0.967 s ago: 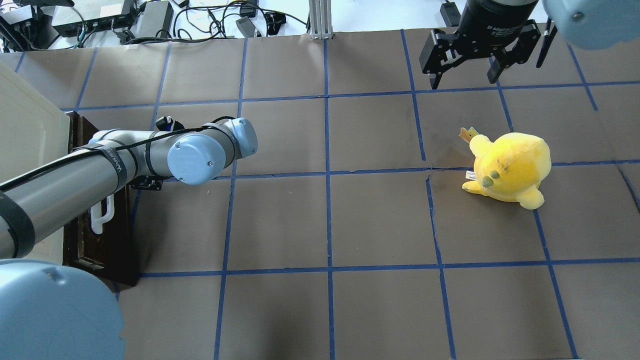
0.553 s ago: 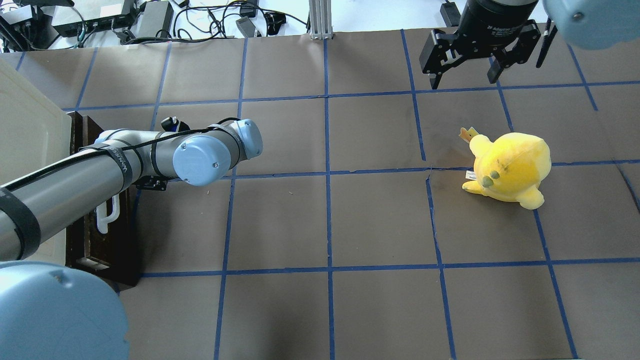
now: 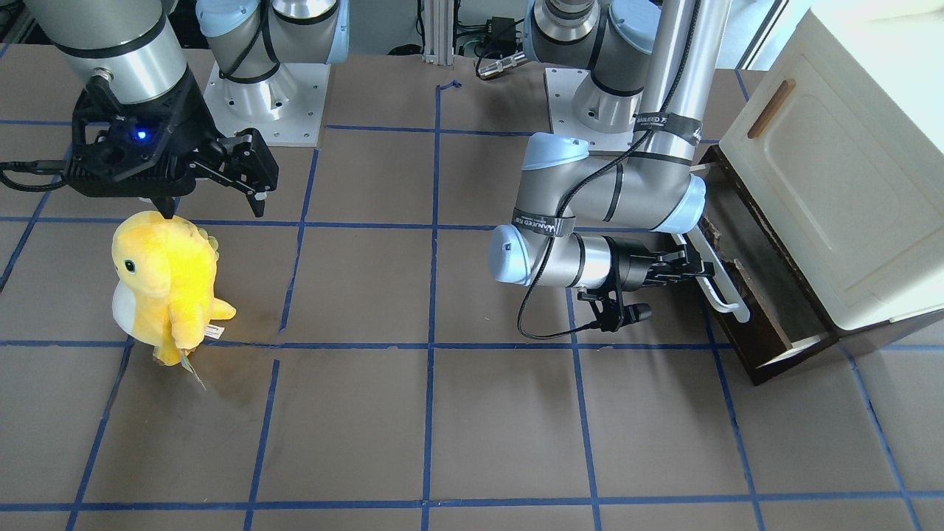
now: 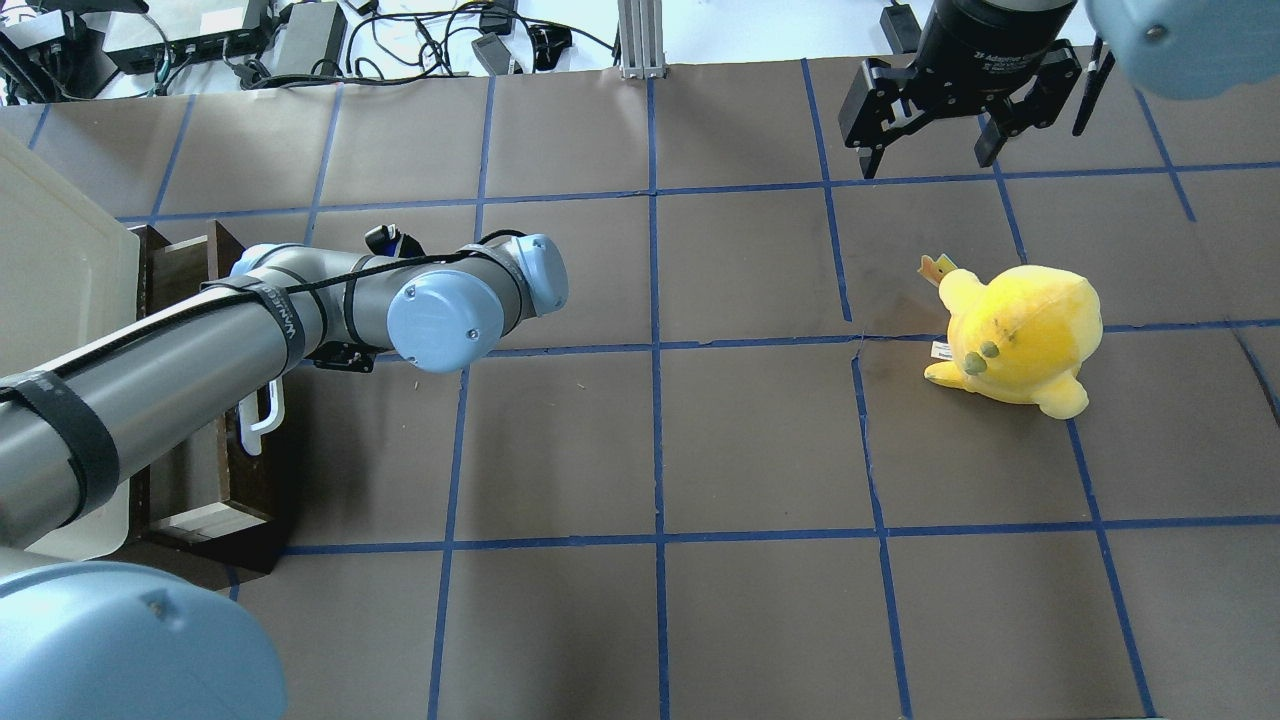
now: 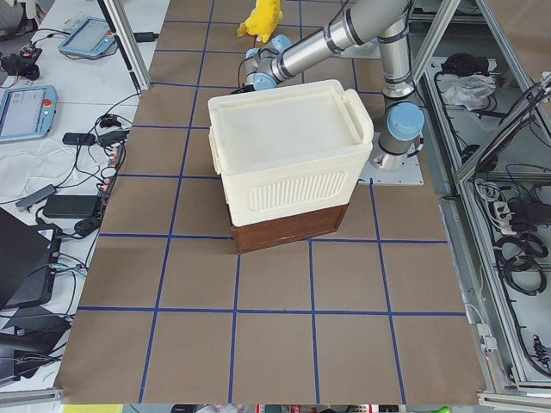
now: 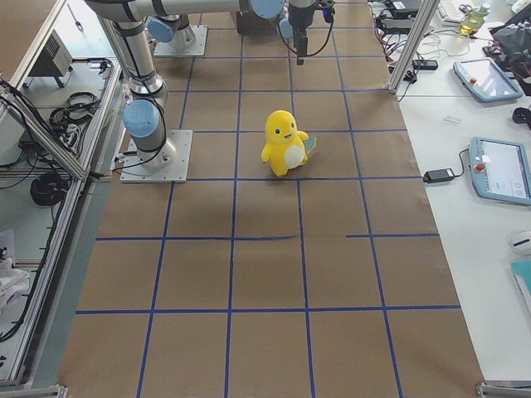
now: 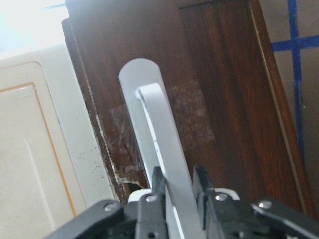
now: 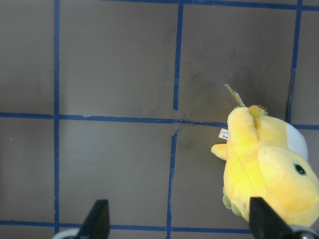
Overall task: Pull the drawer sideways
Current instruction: 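Pull the handle with the left gripper to slide the drawer open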
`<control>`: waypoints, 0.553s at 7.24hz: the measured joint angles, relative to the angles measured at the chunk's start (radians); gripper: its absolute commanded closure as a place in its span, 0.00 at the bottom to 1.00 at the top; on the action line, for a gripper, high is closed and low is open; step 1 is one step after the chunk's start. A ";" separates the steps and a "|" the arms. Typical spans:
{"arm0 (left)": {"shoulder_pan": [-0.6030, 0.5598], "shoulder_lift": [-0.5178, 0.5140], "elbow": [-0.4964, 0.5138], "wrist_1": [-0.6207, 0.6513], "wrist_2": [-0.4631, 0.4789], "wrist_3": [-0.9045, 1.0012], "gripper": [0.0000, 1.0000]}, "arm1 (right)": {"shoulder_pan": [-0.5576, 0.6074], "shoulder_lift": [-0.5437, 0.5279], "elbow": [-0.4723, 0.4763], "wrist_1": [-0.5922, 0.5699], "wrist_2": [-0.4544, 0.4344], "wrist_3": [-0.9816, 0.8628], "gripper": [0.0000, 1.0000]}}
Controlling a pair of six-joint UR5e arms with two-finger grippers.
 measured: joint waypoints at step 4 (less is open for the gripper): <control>-0.028 -0.001 0.012 0.002 -0.024 0.001 0.86 | 0.000 0.000 0.000 0.000 0.000 -0.001 0.00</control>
